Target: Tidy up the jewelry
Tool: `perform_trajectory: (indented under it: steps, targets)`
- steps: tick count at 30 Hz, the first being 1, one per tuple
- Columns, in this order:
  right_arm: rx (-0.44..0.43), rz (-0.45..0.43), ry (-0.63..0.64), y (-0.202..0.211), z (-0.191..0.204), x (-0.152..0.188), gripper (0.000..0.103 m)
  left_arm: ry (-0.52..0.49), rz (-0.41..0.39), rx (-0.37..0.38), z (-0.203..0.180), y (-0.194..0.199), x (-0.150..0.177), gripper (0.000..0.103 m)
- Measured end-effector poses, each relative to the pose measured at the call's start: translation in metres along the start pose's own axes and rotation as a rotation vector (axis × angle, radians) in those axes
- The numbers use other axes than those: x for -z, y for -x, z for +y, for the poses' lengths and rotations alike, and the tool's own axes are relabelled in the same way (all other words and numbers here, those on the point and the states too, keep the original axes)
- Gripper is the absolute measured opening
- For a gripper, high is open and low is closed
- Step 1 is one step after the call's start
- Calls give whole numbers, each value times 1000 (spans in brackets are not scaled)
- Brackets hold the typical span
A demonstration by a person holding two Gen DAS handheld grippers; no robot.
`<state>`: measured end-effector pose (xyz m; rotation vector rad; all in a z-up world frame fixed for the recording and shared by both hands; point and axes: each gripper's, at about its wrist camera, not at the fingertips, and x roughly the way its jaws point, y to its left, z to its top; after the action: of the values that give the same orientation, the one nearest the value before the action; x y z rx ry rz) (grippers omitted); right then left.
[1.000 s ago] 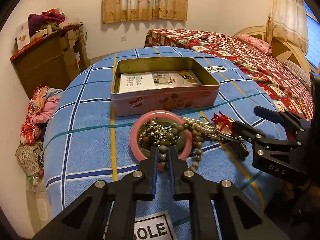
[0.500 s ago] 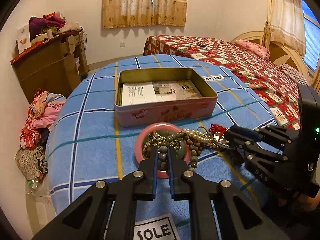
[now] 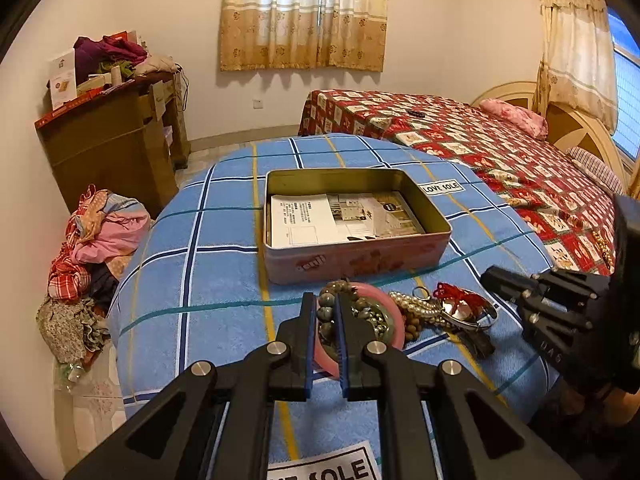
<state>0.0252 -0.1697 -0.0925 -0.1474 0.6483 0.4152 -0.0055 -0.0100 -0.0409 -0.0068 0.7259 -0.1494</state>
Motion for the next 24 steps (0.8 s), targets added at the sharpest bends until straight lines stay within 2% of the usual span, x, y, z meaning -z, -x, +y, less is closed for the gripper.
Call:
perform_trajectory:
  steps: [1,2,3,4,5,8,10,12,14,17,24]
  targets:
    - [-4,8,10,-2,1,0,6,-2,1,0,1,0,0,8]
    - [-1,4,7,-4,2,0,14,-3,3,-1,1,-1,0,8]
    - [-4,6,-1,-4,1,1,23,-2,6,-2,2,-2,0,8]
    - [-9,10,-6,-6,1,1,41,-3,10,-2,2,-3,0,8]
    - [-5,13,-5,-8,1,2,45,-4,16,-2,2,-5,1,8]
    - [-7,29,10,-12,3,4,45,-4,26,-2,2,-8,3,8]
    - [-3,50,22,-18,4,6,39,-5,30,-1,2,-9,4,8]
    - [-8,68,37,-22,5,8,26,-7,32,0,2,-9,5,8]
    - [-8,72,60,-21,7,10,9,-7,29,1,2,-8,4,8]
    - [-22,54,61,-15,6,9,5,-7,21,3,3,-6,1,8]
    - [-10,-35,42,10,-4,-16,4,-11,-27,2,8,5,-16,8]
